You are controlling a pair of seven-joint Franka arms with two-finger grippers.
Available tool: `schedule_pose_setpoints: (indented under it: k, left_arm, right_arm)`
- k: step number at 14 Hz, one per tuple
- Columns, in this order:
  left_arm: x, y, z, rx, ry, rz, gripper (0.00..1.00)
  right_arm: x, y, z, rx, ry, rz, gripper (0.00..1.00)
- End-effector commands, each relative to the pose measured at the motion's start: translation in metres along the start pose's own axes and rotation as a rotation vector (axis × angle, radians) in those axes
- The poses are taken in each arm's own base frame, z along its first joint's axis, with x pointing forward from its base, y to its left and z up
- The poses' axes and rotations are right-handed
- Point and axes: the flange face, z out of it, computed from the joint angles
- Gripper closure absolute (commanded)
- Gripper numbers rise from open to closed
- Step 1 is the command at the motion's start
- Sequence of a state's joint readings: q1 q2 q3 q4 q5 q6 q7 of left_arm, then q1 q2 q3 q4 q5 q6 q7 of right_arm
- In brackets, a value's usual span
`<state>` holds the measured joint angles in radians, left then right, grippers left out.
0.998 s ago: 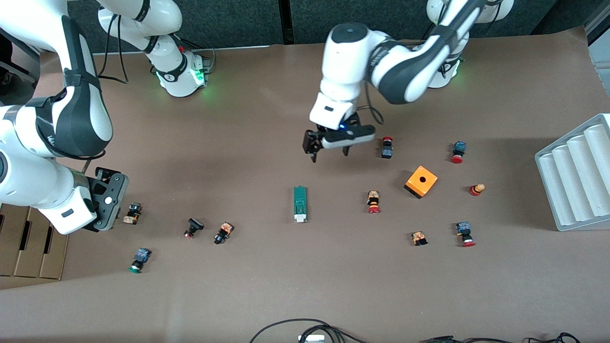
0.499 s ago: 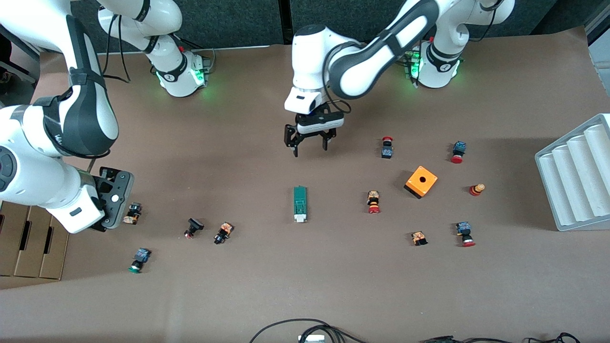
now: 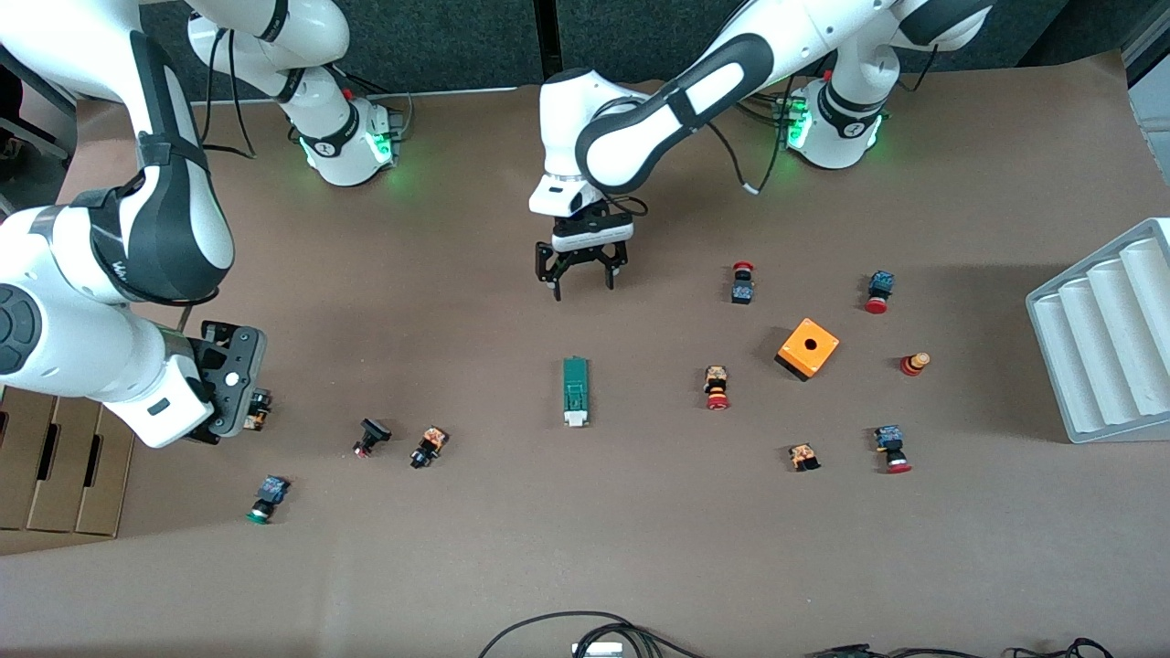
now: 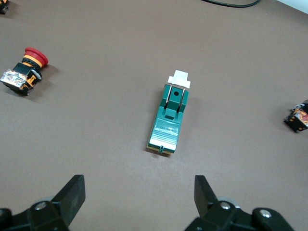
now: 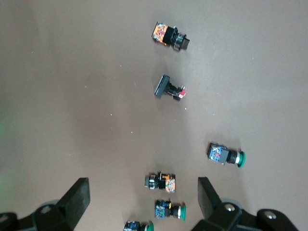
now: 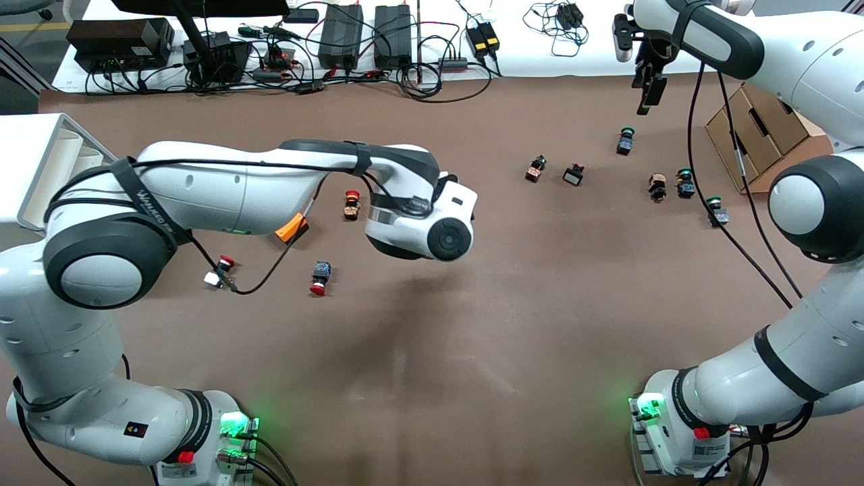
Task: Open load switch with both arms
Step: 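Grasp the switch base with the left gripper while the right gripper approaches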
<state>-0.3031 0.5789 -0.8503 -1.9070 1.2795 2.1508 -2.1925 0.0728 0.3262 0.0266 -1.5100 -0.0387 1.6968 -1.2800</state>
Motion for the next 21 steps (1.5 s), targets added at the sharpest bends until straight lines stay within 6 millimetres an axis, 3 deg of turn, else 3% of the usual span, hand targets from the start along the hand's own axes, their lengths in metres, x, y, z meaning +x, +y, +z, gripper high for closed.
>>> schedule_pose_setpoints:
  k: [1,7,11,15,17,18,21]
  left_arm:
    - [-0.019,0.008,0.012,0.003,0.065,0.006,0.0]
    - [-0.063,0.0,0.058,-0.025,0.193,0.118,0.02]
    - [-0.062,0.012,0.108,-0.066,0.304,0.218,0.03]
    - [-0.058,0.024,0.128,-0.074,0.317,0.239,0.0]
    - [-0.063,0.022,0.137,-0.067,0.312,0.237,0.0]
    - [-0.058,0.021,0.14,-0.072,0.331,0.247,0.04]
    - [-0.066,0.016,0.154,-0.097,0.376,0.275,0.21]
  right_arm:
    - [0.0,0.003,-0.004,-0.007,0.024,0.005,0.0]
    - [-0.005,0.008,-0.012,-0.056,0.043,0.006,0.0]
    - [0.008,0.008,-0.006,-0.01,0.173,0.039,0.0]
    - [0.026,0.022,0.009,-0.059,0.221,0.044,0.0]
    - [0.05,0.018,0.013,-0.065,0.216,0.008,0.0]
    - [0.055,0.021,0.012,-0.072,0.221,0.003,0.0]
    - [0.097,0.017,0.03,-0.06,0.213,-0.047,0.0]
